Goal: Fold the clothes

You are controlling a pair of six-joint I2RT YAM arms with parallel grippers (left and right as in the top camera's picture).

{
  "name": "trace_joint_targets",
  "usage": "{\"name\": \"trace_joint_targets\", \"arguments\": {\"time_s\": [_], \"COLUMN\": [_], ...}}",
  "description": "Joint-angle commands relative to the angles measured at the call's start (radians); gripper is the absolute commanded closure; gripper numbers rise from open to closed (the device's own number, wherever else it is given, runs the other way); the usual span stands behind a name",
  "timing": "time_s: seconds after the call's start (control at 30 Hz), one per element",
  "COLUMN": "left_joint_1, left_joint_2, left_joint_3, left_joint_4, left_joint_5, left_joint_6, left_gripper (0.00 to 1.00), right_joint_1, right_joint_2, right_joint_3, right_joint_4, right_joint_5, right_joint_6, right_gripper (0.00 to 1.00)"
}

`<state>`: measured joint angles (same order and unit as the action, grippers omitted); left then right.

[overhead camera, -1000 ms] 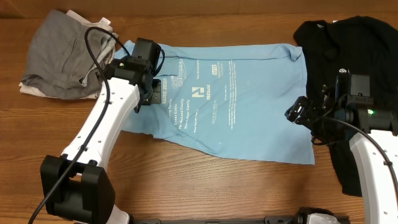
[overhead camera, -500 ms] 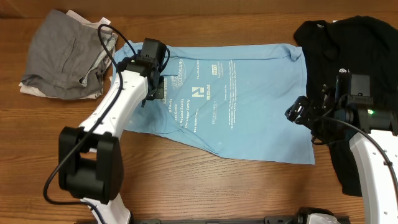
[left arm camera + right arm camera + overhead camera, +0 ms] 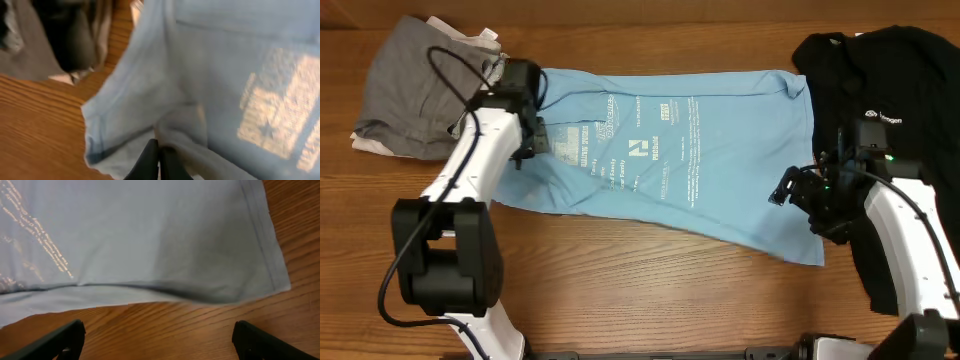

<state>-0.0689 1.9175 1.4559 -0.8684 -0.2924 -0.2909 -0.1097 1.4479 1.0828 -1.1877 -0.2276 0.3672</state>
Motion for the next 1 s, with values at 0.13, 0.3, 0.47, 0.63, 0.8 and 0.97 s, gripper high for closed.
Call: {"name": "trace_joint_targets", "arguments": {"time_s": [0.13, 0.3, 0.47, 0.63, 0.8, 0.97], "left_joint_1": [0.015, 0.015, 0.016, 0.016, 0.016, 0.017], "left_joint_2": [0.002, 0.002, 0.002, 0.002, 0.002, 0.001], "left_joint_3": [0.018, 0.018, 0.018, 0.024, 0.027, 0.064], "left_joint_4": [0.134, 0.203, 0.255, 0.276, 0.29, 0.263], "left_joint_5": [0.06, 0.076, 0.076, 0.077, 0.076, 0.061], "left_joint_6": [0.044, 0.044, 0.044, 0.044, 0.044, 0.044], "left_gripper": [0.96, 0.96, 0.96, 0.96, 0.96, 0.96], "right_joint_1": [0.004, 0.004, 0.004, 0.004, 0.004, 0.004], "right_joint_2": [0.0, 0.0, 0.0, 0.0, 0.0, 0.0], "right_joint_3": [-0.005, -0.005, -0.005, -0.005, -0.005, -0.005], "right_joint_4": [0.006, 0.013, 0.023, 0.025, 0.025, 0.024], "right_joint_5": [0.01, 0.01, 0.01, 0.01, 0.01, 0.009], "right_joint_6": [0.023, 0.023, 0.023, 0.023, 0.023, 0.023], "right_gripper": [0.01, 0.01, 0.01, 0.01, 0.01, 0.01]}}
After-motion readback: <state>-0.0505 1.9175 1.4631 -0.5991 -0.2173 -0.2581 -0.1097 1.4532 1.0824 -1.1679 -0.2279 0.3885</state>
